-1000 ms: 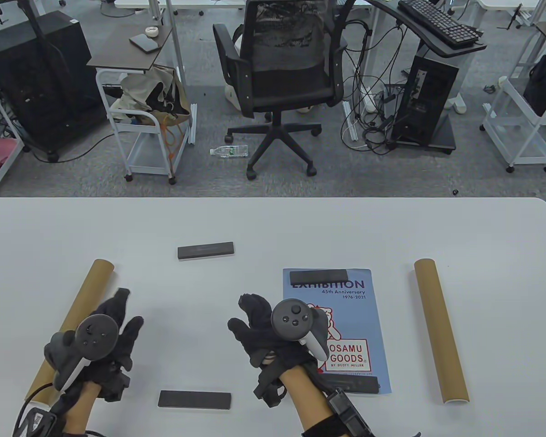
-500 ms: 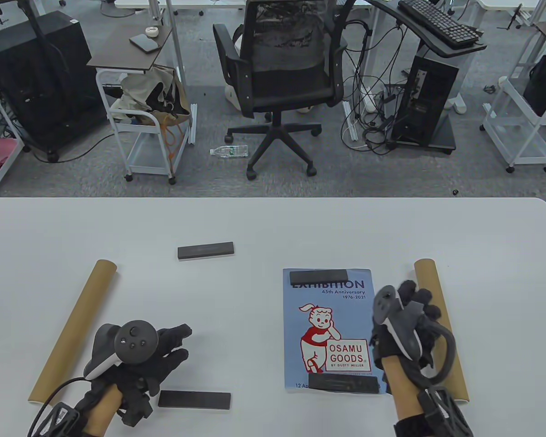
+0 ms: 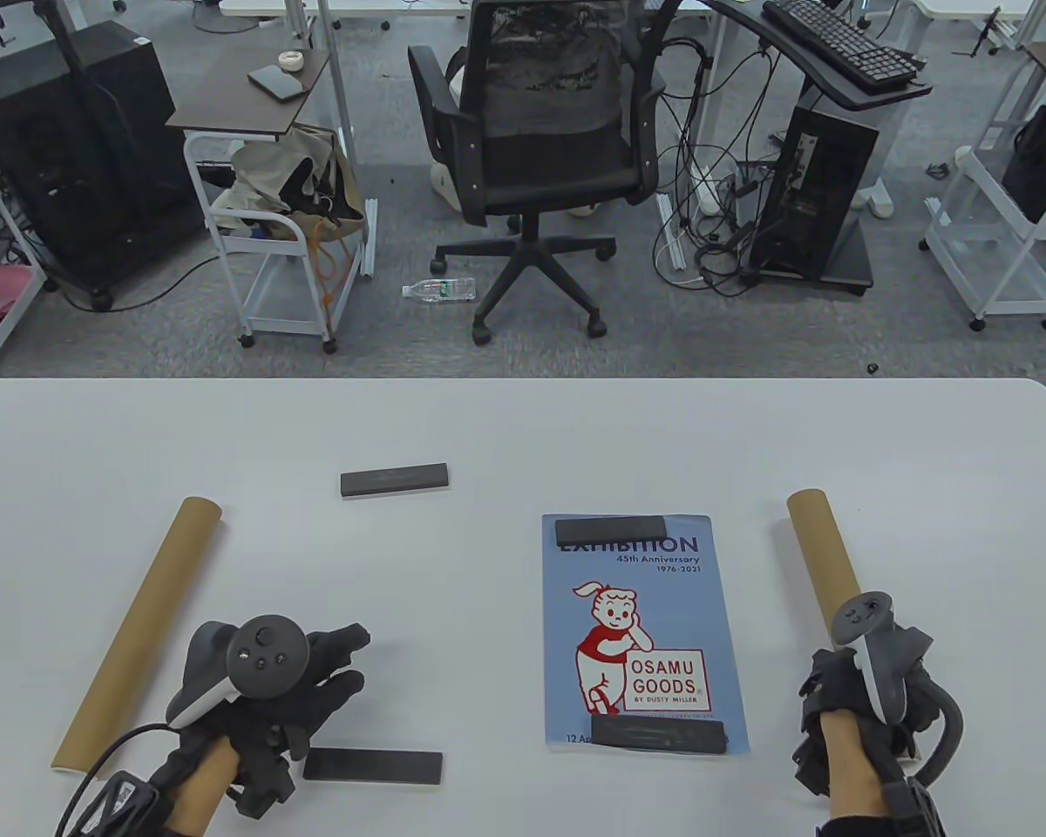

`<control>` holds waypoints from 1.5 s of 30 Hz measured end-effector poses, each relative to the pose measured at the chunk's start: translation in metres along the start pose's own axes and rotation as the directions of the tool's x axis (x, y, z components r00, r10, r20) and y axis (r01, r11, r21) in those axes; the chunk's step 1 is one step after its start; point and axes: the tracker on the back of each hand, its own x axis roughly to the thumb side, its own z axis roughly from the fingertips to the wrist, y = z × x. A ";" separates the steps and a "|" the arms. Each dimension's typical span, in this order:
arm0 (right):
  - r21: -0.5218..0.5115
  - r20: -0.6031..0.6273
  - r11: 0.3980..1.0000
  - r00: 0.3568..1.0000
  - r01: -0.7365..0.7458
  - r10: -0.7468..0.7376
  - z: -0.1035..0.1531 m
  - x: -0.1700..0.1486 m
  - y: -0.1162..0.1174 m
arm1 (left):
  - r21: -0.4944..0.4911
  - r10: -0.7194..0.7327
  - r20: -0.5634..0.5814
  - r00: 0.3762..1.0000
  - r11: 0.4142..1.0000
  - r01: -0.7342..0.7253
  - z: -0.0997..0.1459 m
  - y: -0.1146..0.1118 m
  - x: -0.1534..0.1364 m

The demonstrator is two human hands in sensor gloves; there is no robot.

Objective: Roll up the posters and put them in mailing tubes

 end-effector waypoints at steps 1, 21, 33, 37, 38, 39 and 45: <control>-0.049 0.071 0.997 0.995 0.067 -0.063 0.008 0.006 -0.009 | 0.030 0.012 -0.006 1.000 0.999 -0.011 0.001 0.001 0.000; -0.033 0.957 0.993 0.289 0.114 -0.001 0.149 0.106 -0.010 | 0.183 0.513 0.180 0.839 0.821 -0.541 0.029 0.014 0.058; -0.353 0.919 0.902 0.270 0.247 0.286 0.180 0.105 -0.021 | 0.177 0.714 0.025 0.699 0.685 -0.706 0.027 0.004 0.046; -0.314 0.933 0.916 0.261 0.252 0.248 0.181 0.105 -0.019 | 0.266 0.602 0.154 0.783 0.738 -0.620 0.031 0.010 0.052; -0.295 0.940 0.923 0.251 0.249 0.233 0.180 0.105 -0.018 | 0.270 0.583 0.191 0.790 0.742 -0.613 0.032 0.011 0.054; -0.269 0.947 0.933 0.241 0.240 0.211 0.178 0.105 -0.017 | 0.263 0.550 0.228 0.803 0.759 -0.595 0.031 0.013 0.056; -0.221 0.960 0.953 0.221 0.209 0.174 0.174 0.106 -0.015 | 0.291 0.475 0.252 0.843 0.794 -0.534 0.033 0.014 0.061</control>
